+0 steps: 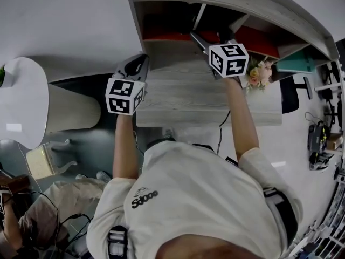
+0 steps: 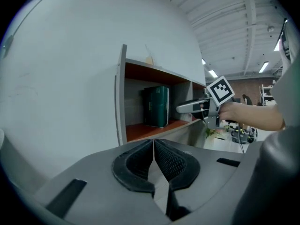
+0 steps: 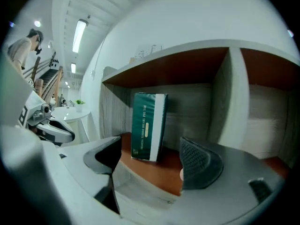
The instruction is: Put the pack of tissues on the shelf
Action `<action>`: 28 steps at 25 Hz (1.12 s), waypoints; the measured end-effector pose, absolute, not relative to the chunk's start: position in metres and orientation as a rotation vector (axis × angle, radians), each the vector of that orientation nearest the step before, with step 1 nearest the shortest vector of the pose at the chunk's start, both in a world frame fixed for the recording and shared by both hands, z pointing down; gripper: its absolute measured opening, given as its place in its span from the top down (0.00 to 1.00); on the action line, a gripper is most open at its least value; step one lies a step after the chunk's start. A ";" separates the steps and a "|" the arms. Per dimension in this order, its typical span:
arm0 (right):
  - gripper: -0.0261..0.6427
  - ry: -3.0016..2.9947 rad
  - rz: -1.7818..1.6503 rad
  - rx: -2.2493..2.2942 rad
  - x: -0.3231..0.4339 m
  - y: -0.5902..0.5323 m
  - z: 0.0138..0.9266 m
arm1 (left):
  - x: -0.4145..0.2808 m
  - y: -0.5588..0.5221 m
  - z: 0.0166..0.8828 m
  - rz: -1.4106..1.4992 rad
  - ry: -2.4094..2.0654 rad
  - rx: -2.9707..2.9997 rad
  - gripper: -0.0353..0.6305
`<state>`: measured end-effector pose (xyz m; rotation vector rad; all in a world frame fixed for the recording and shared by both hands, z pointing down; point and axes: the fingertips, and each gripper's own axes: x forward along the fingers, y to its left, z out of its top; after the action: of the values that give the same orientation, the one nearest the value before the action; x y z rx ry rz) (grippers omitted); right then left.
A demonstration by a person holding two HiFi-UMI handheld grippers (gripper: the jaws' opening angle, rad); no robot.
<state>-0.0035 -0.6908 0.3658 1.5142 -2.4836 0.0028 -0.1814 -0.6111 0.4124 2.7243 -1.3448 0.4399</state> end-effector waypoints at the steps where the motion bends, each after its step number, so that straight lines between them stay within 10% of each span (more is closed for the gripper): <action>1: 0.41 -2.486 0.015 1.510 0.002 -0.681 0.367 | -0.177 -0.604 0.411 0.444 -1.348 2.728 0.91; 12: 0.42 -2.389 -0.056 1.506 0.075 -0.556 0.367 | -0.132 -0.522 0.359 0.397 -1.482 2.820 0.92; 20: 0.92 -2.363 -0.066 1.716 0.136 -0.459 0.348 | -0.105 -0.438 0.340 0.390 -1.552 2.854 0.91; 28: 0.95 -2.387 -0.110 1.643 0.167 -0.356 0.344 | -0.068 -0.351 0.344 0.399 -1.561 2.864 0.91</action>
<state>0.1665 -0.3563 0.3438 1.6426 -2.3869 -0.1097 -0.0679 -0.3506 0.3438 2.8638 -1.5613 0.3985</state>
